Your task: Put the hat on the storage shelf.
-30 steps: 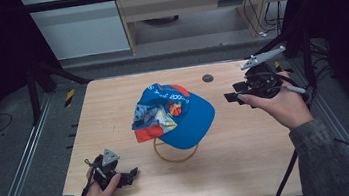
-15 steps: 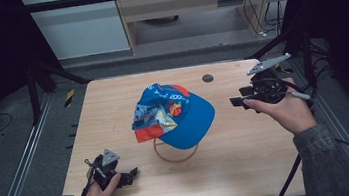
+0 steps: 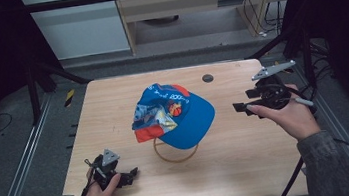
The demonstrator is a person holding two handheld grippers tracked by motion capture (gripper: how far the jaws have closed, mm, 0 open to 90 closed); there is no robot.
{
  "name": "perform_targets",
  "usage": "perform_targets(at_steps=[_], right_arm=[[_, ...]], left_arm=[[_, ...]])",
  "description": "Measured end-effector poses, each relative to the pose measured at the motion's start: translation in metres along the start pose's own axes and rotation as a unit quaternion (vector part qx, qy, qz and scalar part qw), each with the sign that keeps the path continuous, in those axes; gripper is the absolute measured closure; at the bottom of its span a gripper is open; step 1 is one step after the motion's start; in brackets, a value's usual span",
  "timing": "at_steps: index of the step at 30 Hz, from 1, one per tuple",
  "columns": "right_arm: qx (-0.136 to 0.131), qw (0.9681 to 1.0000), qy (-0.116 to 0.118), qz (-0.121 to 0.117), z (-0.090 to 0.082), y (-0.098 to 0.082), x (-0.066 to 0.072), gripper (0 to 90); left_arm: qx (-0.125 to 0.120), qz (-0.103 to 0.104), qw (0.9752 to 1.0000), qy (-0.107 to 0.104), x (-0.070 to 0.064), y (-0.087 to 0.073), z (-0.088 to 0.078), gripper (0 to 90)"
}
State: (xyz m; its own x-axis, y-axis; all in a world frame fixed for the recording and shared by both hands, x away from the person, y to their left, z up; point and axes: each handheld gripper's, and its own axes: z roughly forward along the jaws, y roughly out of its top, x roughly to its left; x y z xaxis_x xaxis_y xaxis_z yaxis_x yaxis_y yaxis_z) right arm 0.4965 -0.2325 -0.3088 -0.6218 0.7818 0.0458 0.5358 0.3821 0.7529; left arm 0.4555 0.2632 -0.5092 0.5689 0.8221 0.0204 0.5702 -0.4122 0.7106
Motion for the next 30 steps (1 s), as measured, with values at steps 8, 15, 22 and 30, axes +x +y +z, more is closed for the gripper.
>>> perform_targets(at_steps=[8,15,22,30], right_arm=[[-0.016,0.9998,-0.012,0.005,-0.002,-0.008,-0.002,19.3],[-0.025,0.9994,-0.018,-0.014,0.002,-0.018,-0.002,7.6],[-0.031,0.9993,-0.021,-0.006,0.008,-0.036,-0.003,7.2],[-0.014,0.9998,-0.010,0.005,0.028,-0.062,-0.003,9.4]], left_arm=[[0.000,0.000,1.0000,0.000,0.000,0.000,0.000,0.0],[0.000,0.000,1.0000,0.000,0.000,0.000,0.000,0.0],[0.000,0.000,1.0000,0.000,0.000,0.000,0.000,0.0],[0.000,0.000,1.0000,0.000,0.000,0.000,0.000,0.0]])
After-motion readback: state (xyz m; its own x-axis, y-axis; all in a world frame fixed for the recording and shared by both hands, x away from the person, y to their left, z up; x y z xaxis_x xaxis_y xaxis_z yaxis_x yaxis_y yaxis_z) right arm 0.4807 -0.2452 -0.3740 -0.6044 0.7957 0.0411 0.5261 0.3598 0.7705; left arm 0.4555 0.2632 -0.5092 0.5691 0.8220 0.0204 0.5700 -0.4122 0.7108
